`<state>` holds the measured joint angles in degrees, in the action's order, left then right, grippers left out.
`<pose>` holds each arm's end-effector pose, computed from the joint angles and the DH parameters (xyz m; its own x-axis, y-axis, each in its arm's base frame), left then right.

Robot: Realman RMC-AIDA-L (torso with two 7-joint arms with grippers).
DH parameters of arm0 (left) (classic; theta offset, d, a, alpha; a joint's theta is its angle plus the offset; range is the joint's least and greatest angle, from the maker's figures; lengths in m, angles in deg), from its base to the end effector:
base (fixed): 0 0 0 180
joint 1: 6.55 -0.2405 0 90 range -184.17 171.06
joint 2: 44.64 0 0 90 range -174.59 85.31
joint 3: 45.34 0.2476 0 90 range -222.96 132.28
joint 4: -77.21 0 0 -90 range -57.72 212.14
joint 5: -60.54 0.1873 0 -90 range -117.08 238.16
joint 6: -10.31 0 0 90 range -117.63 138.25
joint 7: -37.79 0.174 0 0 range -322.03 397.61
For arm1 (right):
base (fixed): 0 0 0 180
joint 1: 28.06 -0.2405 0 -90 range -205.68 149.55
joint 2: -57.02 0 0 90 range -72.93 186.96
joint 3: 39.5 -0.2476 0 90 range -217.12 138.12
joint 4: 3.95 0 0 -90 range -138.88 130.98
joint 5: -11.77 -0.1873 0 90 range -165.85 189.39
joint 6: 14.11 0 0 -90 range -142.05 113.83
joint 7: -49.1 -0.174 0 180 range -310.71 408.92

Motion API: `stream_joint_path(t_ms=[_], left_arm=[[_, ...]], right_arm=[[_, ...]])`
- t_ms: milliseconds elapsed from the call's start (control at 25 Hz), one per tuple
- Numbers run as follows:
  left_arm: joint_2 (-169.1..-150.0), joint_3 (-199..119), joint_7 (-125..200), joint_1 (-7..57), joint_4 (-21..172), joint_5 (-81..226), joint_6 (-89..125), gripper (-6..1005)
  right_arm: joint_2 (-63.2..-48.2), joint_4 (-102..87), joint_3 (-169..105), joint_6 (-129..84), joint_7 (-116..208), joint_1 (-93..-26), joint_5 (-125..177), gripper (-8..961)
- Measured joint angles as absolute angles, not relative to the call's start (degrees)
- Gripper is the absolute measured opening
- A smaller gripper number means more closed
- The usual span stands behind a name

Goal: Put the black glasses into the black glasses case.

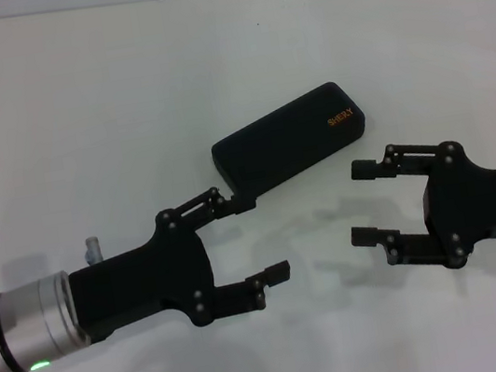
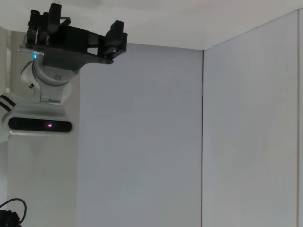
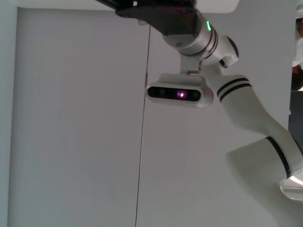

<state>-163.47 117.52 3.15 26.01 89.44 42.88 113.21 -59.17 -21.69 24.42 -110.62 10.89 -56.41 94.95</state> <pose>-0.2257 0.2467 -0.0580 0.7319 0.0242 0.6809 0.1882 -0.9677 -0.1679 0.2029 0.2673 -0.0470 0.7283 0.1299 -0.6728 -0.0457 -0.9705 -0.2369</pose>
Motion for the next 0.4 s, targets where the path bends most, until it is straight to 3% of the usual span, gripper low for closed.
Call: stream_joint_path(t_ms=[400], left_arm=[[-163.31,117.52,5.61,24.80,89.50,42.88,113.35,861]], right_arm=[[-59.17,-20.54,24.46,-109.81,11.34,-56.37,94.39,635]])
